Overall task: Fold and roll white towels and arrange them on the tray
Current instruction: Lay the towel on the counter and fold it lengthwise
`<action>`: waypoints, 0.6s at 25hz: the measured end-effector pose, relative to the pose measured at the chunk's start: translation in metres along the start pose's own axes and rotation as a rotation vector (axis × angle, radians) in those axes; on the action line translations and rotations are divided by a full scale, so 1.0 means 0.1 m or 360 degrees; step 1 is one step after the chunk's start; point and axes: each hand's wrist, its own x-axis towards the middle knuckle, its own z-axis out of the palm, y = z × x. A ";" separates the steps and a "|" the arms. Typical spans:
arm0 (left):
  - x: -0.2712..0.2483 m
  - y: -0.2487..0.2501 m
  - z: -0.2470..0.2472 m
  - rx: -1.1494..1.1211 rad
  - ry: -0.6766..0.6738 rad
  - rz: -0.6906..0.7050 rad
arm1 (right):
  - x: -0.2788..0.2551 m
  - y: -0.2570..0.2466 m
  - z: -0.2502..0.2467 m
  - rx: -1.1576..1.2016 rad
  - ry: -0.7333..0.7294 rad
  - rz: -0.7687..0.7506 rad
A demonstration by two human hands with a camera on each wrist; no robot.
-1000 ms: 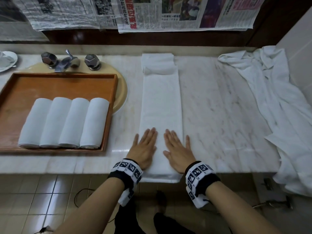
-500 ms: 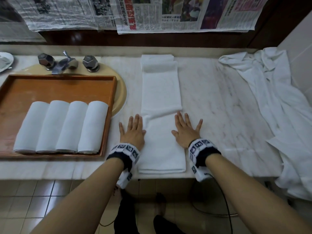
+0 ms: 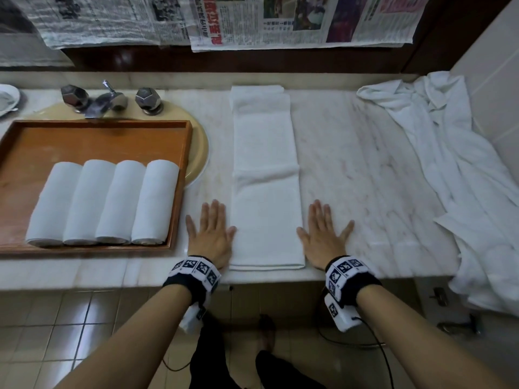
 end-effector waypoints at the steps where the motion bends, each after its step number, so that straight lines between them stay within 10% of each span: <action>1: 0.01 0.01 -0.04 -0.0025 0.0057 -0.0027 | -0.01 0.00 -0.02 0.0020 0.0055 0.0030; 6: -0.15 0.55 0.20 0.0020 0.0085 0.0464 | -0.15 -0.43 0.17 -0.0115 0.0140 -0.0463; 15: -0.24 0.25 0.22 -0.0013 0.0122 0.0357 | -0.25 -0.13 0.18 -0.0119 0.0244 -0.0447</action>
